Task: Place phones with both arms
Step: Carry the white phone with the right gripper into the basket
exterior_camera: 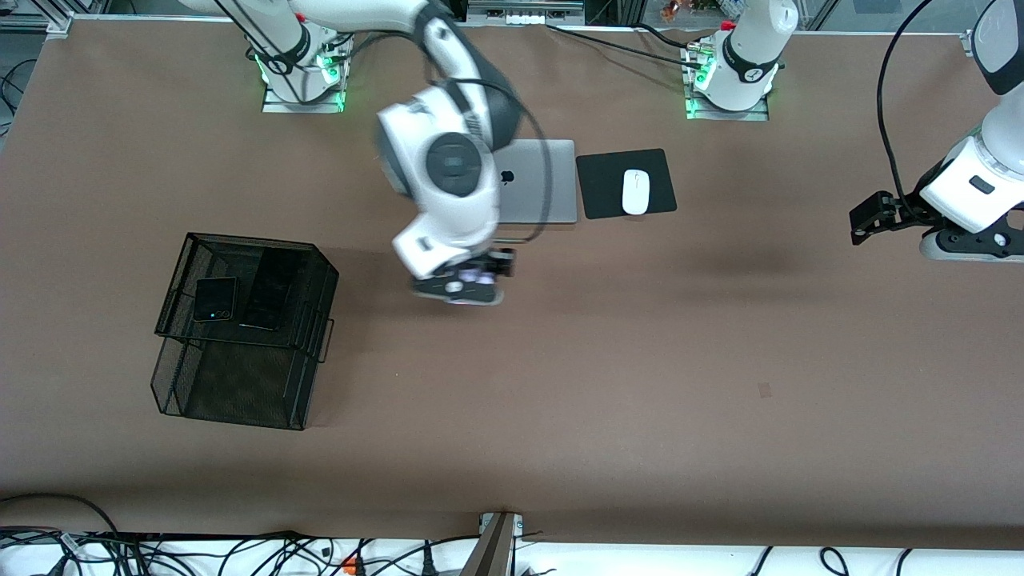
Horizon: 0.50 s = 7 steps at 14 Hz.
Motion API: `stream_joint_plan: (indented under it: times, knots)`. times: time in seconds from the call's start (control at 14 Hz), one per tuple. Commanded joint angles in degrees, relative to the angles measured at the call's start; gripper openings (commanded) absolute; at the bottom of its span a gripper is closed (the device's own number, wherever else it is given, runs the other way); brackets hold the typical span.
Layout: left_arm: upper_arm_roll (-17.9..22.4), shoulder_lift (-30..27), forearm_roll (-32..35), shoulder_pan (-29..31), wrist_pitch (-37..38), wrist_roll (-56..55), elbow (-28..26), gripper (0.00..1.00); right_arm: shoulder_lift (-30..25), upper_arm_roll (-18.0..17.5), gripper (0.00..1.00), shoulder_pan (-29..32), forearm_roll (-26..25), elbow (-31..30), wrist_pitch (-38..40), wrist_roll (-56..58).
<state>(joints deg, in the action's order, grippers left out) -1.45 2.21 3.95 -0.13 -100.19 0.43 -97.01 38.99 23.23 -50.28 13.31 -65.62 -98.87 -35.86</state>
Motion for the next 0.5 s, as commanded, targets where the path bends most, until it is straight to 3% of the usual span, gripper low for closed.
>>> stream_joint_plan:
  times: [0.0,0.29,0.43]
  knots:
    - [0.1,-0.3,-0.7,0.0,0.6,0.8,0.2,1.0,-2.2,-1.3,0.0,8.4,-0.6,-0.6,4.4,9.7]
    - [0.1,-0.3,-0.7,0.0,0.6,0.7,0.2,1.0,-1.8,5.2,0.0,17.1,-0.7,-0.4,4.8,31.1]
    - [0.1,-0.3,-0.7,0.0,0.6,0.7,0.2,1.0,-0.8,5.8,0.0,21.6,-0.7,-0.5,2.3,39.3]
